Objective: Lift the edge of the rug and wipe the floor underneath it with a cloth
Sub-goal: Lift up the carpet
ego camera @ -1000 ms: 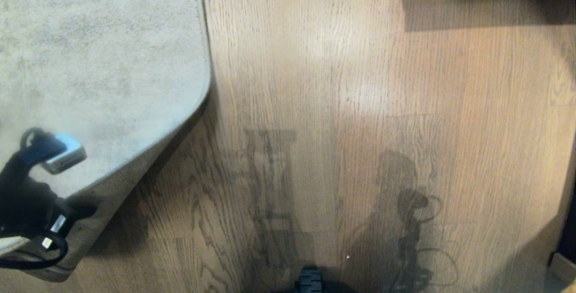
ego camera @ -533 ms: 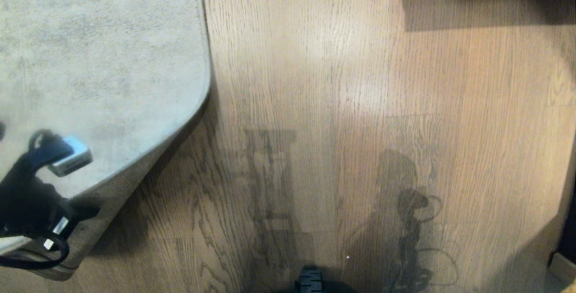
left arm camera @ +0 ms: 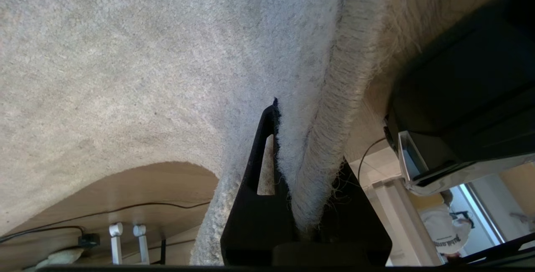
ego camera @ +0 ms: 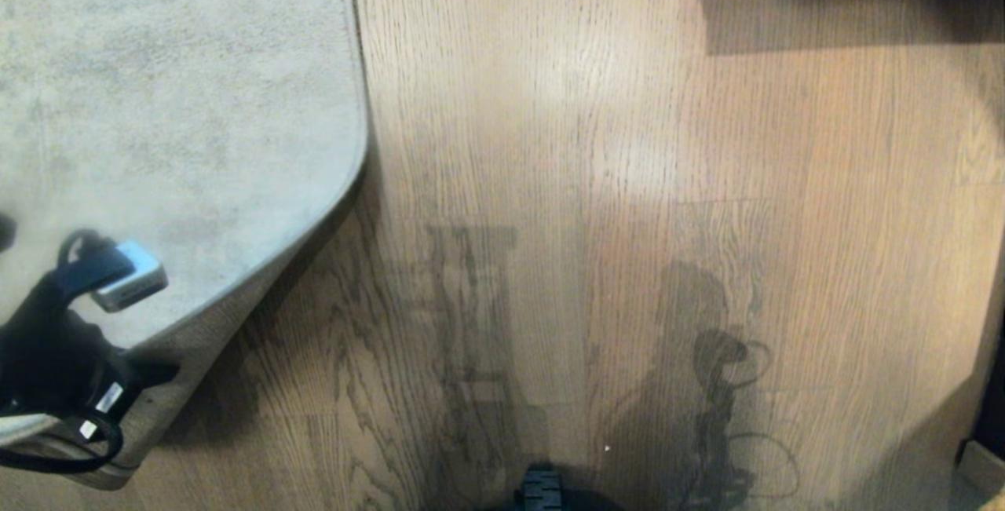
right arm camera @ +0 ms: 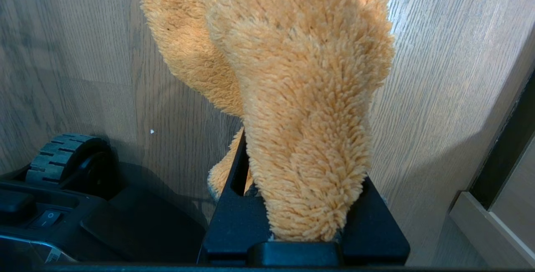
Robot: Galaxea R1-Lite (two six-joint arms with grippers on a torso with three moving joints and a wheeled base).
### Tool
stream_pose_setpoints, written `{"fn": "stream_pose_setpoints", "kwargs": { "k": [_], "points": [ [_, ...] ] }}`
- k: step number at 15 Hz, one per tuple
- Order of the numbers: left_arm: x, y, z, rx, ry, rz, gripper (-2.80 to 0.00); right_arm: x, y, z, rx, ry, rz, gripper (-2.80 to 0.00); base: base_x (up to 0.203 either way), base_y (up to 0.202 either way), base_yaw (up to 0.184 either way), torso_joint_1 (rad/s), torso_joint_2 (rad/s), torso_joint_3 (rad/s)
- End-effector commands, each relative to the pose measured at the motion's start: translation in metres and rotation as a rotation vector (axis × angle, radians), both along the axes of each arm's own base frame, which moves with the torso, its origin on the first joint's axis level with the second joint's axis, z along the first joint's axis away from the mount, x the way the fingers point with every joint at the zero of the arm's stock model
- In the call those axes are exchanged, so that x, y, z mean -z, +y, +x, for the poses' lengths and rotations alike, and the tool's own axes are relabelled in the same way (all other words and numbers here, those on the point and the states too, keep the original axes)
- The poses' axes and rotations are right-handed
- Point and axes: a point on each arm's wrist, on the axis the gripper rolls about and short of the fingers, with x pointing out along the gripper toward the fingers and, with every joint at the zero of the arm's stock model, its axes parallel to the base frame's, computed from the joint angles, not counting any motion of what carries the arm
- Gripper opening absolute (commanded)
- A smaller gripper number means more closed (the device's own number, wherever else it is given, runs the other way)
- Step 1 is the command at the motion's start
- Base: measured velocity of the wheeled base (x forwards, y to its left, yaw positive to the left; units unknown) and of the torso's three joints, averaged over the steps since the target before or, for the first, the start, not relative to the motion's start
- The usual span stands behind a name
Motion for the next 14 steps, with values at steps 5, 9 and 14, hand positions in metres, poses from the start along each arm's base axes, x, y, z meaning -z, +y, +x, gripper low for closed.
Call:
{"fn": "stream_pose_setpoints", "kwargs": {
  "k": [5, 9, 14],
  "points": [
    [-0.0007, -0.0003, -0.0012, 0.003, -0.004, 0.001, -2.80, 0.0000, 0.0000, 0.0001, -0.001, 0.001, -0.001, -2.80, 0.000, 0.000, 0.000, 0.000, 0.00, 0.000],
    [-0.0009, -0.0005, -0.0007, 0.003, -0.006, -0.001, -2.80, 0.0000, 0.0000, 0.0001, -0.001, 0.001, -0.001, -2.80, 0.000, 0.000, 0.000, 0.000, 0.00, 0.000],
    [-0.0005, -0.0006, -0.0011, 0.002, -0.005, -0.003, -2.80, 0.0000, 0.0000, 0.0001, -0.001, 0.001, -0.001, -2.80, 0.000, 0.000, 0.000, 0.000, 0.00, 0.000]
  ]
}}
